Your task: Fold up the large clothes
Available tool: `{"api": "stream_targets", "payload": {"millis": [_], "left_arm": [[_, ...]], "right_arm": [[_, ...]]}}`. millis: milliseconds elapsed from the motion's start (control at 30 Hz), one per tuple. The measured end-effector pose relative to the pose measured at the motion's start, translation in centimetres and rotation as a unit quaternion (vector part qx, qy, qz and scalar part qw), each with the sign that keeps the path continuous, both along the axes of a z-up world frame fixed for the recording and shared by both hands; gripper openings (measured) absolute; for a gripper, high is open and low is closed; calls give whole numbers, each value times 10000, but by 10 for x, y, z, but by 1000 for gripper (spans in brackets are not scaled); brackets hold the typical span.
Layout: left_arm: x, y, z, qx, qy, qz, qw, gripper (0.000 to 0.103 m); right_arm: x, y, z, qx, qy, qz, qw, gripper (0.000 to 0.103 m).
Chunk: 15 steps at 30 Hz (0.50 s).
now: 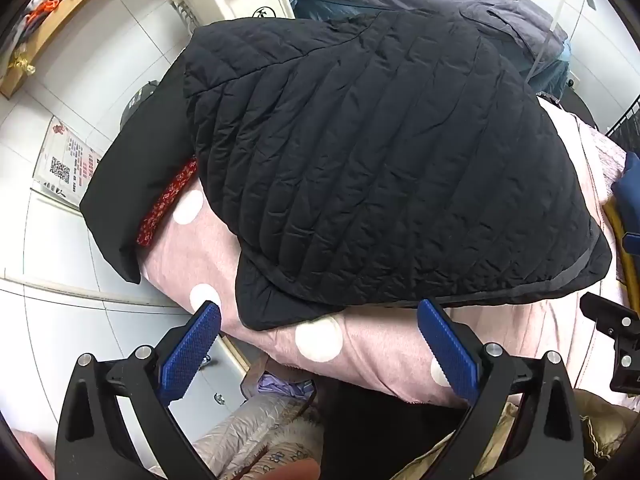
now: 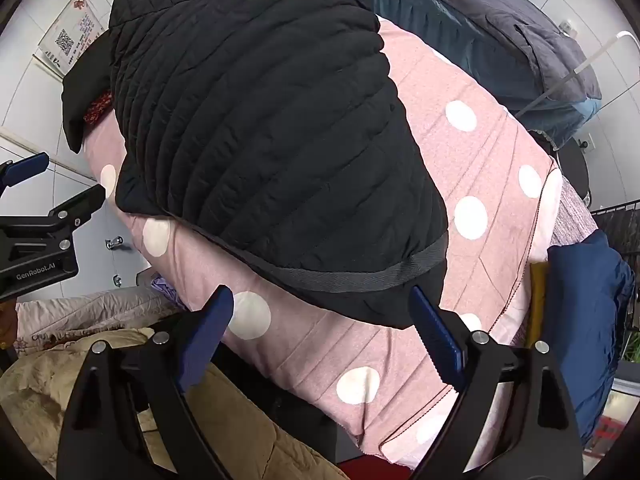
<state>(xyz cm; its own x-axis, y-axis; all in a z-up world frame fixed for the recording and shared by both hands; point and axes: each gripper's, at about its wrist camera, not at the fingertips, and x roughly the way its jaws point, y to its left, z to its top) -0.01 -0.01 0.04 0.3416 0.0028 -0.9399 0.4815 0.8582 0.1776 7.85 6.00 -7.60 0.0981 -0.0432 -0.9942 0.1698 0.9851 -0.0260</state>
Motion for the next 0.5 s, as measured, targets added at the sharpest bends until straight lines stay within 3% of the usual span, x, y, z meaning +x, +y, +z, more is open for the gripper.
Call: {"api": "stream_targets", "payload": {"millis": [500], "left_arm": [[-2, 2, -5, 70, 58, 50, 9999, 97]], "right_arm": [[0, 5, 1, -4, -42, 65, 10000, 88]]}}
